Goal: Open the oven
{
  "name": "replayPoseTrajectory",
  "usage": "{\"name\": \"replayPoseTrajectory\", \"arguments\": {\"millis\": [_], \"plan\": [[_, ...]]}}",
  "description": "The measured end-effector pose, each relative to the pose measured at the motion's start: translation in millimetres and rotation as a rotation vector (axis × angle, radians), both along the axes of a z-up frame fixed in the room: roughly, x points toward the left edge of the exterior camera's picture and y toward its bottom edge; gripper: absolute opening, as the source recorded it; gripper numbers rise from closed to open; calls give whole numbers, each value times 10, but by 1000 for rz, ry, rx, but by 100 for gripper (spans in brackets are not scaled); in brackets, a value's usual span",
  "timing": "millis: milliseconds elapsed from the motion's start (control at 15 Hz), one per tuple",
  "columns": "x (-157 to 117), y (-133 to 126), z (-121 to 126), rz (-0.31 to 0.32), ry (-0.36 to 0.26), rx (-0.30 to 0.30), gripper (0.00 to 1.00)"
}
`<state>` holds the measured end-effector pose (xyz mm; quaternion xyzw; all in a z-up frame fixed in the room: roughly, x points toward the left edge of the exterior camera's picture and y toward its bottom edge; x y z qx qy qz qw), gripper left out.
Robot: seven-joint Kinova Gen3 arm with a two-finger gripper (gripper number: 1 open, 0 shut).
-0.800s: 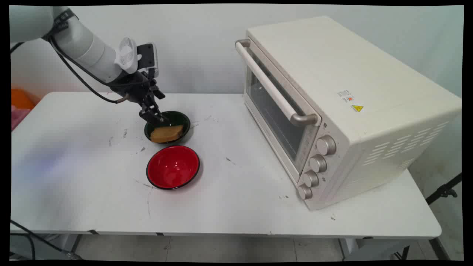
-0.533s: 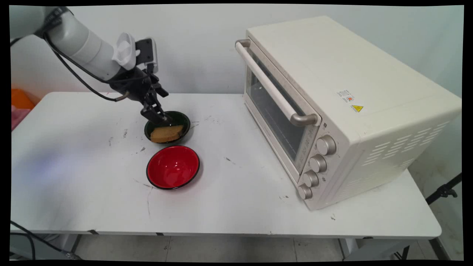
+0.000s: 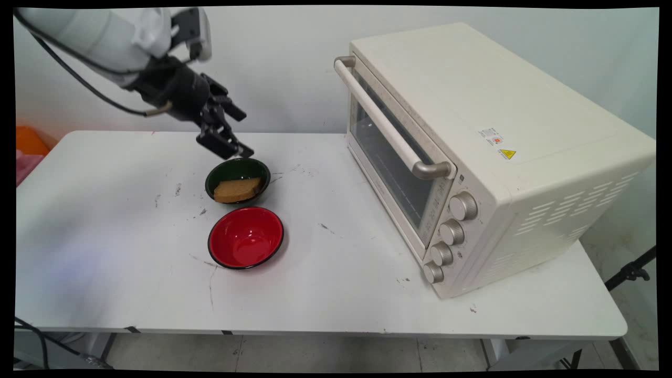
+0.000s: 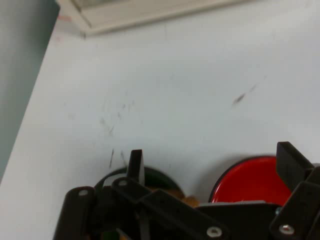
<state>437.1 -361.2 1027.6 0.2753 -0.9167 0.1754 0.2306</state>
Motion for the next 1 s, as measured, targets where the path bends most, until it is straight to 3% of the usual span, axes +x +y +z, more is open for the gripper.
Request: {"name": "replayPoseTrajectory", "arguments": {"millis": [533, 1000], "plan": [[-358, 1, 911, 78, 152, -4, 100], [-858, -210, 1345, 137, 221, 0, 100]]}}
